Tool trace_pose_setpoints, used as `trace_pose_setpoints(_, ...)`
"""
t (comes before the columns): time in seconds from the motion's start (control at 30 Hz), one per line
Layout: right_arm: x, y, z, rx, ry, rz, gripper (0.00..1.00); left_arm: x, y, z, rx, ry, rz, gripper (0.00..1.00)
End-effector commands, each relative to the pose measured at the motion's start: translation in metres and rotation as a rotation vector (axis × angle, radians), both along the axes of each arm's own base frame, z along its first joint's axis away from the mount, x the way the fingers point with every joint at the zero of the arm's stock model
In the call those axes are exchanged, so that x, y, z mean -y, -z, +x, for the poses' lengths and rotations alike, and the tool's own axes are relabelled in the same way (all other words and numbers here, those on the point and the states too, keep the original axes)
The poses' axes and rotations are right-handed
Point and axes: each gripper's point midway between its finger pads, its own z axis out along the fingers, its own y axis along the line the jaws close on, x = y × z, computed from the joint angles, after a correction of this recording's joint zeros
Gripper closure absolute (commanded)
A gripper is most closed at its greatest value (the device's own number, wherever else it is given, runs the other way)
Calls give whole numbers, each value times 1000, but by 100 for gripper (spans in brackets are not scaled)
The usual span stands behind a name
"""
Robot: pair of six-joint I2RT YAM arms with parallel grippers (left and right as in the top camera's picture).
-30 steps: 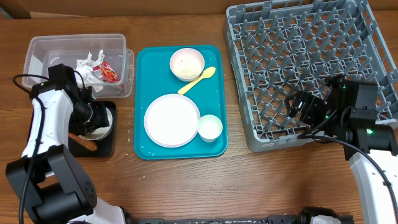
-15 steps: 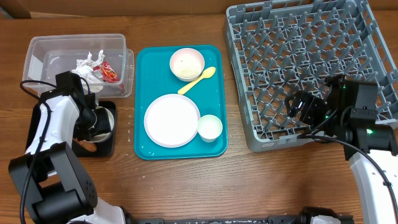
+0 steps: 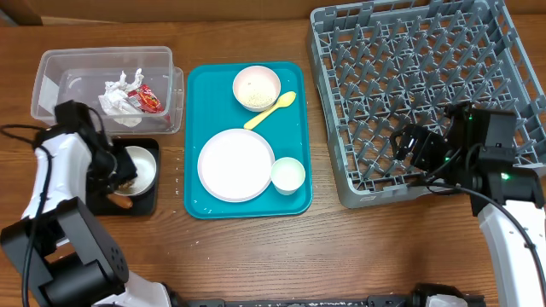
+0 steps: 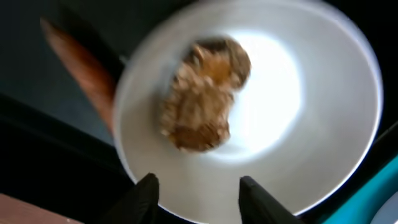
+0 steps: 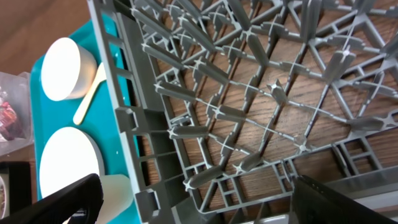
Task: Sort waste into correct bins and load items into the dishwasher
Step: 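Carry the bowl over the black tray and tip scraps out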
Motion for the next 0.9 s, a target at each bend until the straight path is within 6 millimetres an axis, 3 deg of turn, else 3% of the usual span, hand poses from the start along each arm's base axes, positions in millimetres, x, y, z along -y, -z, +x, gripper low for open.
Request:
trace_pose_setpoints(0.0, 0, -3, 4, 2, -1, 5, 0, -9, -20, 12, 78, 9, 23, 51)
trace_pose_setpoints(0.6, 1, -5, 6, 12, 0, 3, 0, -32, 5, 21, 92, 48, 89, 53)
trace_pose_setpoints(0.87, 1, -4, 6, 12, -1, 3, 0, -35, 39, 11, -13, 60, 74, 56)
